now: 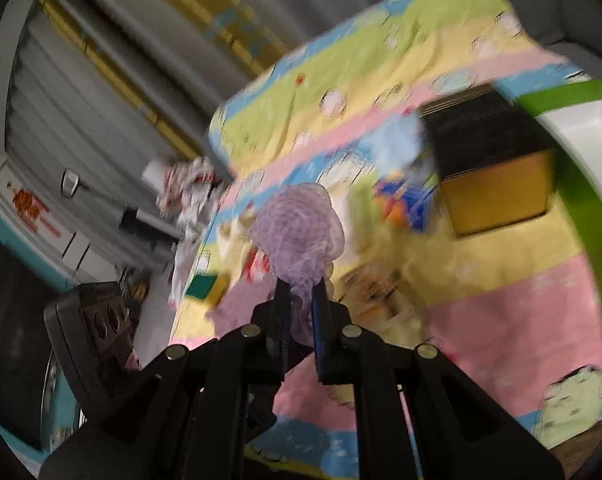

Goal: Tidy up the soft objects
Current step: 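Carry the lilac mesh cloth into the green box and open the right gripper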

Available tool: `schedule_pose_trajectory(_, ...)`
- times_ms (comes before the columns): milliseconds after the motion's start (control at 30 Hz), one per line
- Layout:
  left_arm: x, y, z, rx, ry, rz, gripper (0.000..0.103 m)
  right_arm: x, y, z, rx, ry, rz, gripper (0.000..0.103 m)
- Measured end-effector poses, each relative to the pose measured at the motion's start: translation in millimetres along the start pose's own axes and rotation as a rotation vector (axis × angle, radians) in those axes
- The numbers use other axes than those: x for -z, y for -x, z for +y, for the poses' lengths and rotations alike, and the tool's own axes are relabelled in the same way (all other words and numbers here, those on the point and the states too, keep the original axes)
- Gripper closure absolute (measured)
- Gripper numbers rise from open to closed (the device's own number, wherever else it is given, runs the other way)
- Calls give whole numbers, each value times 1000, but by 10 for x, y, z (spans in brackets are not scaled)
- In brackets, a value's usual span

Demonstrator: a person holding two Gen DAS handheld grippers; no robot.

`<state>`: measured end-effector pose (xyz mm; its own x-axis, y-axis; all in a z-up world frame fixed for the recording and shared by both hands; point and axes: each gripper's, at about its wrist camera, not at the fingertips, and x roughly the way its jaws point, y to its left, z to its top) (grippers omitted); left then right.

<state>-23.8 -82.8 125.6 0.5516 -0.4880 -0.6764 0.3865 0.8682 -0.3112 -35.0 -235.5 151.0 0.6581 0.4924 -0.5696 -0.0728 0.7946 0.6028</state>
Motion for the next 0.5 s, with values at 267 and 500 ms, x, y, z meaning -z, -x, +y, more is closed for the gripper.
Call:
schedule_pose_trajectory(267,-384,-430,-969,97,-159,-6,63,-344,705,-630,85,-90,-210,93)
schedule_pose_trajectory(500,-438,-942,-1642,193,-235,48,63,-434,1093,-1169,201,-201,-325,92)
